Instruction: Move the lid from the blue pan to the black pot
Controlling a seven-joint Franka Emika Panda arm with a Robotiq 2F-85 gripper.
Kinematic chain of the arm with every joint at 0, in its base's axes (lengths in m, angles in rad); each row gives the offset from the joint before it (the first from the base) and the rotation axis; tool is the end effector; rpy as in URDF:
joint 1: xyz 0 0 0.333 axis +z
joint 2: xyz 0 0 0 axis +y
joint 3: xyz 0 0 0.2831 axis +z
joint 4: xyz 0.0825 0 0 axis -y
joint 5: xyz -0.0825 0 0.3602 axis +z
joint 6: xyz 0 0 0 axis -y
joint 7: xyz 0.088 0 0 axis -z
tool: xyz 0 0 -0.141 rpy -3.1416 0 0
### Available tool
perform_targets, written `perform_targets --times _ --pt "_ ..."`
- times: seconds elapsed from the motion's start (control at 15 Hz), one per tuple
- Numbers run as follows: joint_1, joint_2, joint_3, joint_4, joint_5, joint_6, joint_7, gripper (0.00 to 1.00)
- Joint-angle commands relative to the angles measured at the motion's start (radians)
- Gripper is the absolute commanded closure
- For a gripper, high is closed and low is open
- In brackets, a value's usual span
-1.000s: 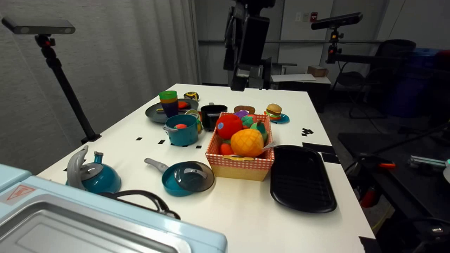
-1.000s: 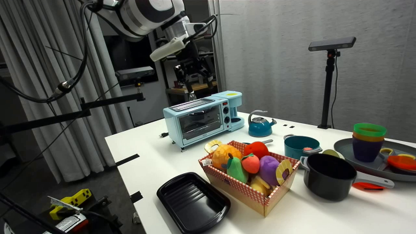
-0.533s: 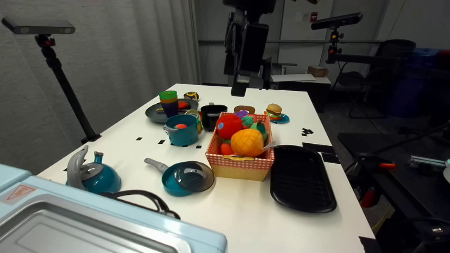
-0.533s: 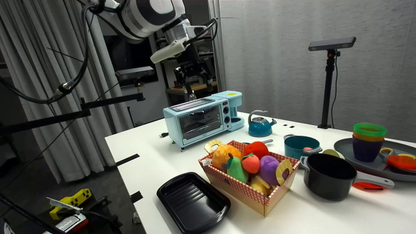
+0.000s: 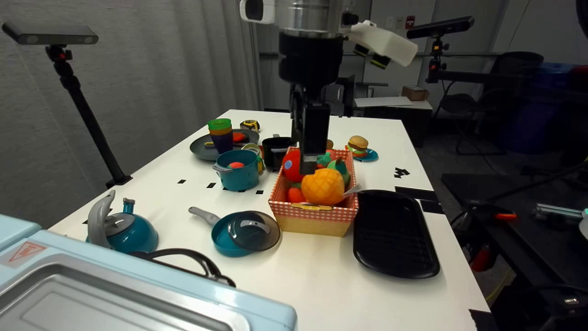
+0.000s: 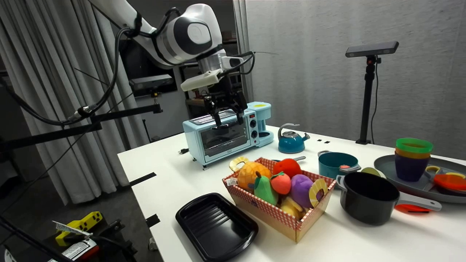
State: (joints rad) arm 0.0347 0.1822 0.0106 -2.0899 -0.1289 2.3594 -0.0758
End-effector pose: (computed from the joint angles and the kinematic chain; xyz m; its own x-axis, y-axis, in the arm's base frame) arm 0.5607 0.0206 0.2945 0.9748 0.2101 0.0753 0.2020 -0.9740 0.1023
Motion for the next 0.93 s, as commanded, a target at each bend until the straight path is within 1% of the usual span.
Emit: perform_targets --times 0.0,0.27,0.6,0.87 --pt "-0.009 0.112 -0.01 0.111 -0.006 -0.022 0.018 0.0" --pt "-0.017 0.219 -0.027 0.203 0.01 -0.031 0.04 0.0" --pt "-0.024 0.315 -0.029 0.297 0.01 -0.043 0.032 0.0" --pt "-0.021 0.381 -0.033 0.402 -0.008 -0.106 0.018 0.0"
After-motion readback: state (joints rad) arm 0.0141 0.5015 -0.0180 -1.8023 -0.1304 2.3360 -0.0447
